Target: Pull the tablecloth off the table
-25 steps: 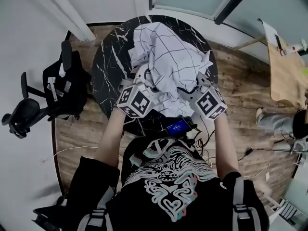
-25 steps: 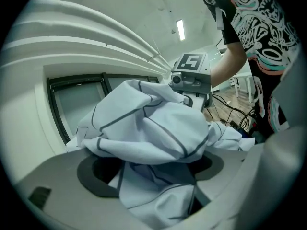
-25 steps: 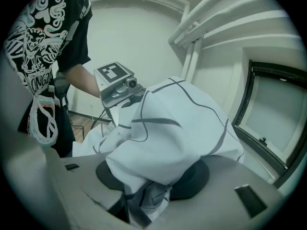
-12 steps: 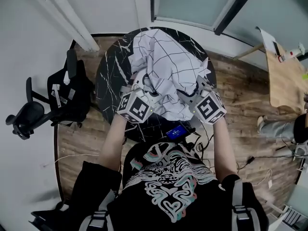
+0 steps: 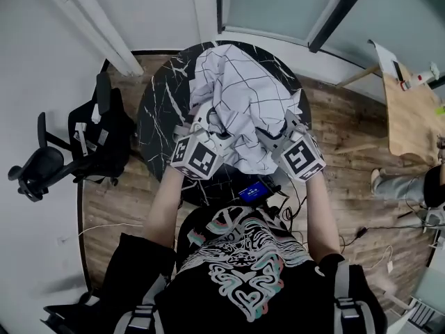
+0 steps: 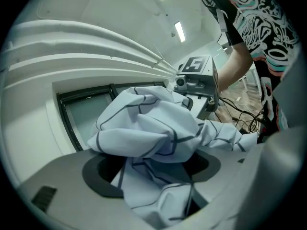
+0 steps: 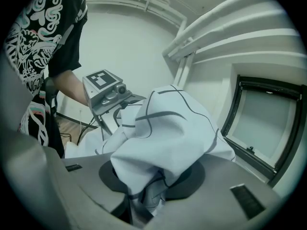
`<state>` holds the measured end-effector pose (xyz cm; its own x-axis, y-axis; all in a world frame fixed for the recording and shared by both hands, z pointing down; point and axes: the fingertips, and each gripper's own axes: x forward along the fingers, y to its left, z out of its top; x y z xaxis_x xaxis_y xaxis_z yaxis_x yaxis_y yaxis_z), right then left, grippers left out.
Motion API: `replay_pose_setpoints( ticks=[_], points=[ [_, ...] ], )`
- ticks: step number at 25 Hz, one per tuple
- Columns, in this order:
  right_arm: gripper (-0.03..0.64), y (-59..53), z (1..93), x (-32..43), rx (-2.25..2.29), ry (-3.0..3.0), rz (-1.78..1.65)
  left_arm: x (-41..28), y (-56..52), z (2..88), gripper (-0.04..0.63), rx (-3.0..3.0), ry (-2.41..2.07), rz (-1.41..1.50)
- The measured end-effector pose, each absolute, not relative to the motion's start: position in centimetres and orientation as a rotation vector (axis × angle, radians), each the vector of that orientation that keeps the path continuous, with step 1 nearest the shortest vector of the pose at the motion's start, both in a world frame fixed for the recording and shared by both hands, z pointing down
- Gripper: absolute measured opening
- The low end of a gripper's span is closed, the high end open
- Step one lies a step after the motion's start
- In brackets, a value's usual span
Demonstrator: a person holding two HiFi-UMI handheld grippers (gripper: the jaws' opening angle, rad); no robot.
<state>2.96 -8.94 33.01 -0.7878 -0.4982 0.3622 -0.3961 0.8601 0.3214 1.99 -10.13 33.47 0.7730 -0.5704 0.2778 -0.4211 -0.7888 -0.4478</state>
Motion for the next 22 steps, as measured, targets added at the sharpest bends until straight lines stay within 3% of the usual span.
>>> replay_pose_setpoints(
  ticks=[22],
  points=[
    [0.135, -9.74, 33.0, 2.73, 0.745, -2.638, -0.26, 1.58, -10.51, 33.59, 0.348, -2.622, 0.813, -0.557]
  ],
)
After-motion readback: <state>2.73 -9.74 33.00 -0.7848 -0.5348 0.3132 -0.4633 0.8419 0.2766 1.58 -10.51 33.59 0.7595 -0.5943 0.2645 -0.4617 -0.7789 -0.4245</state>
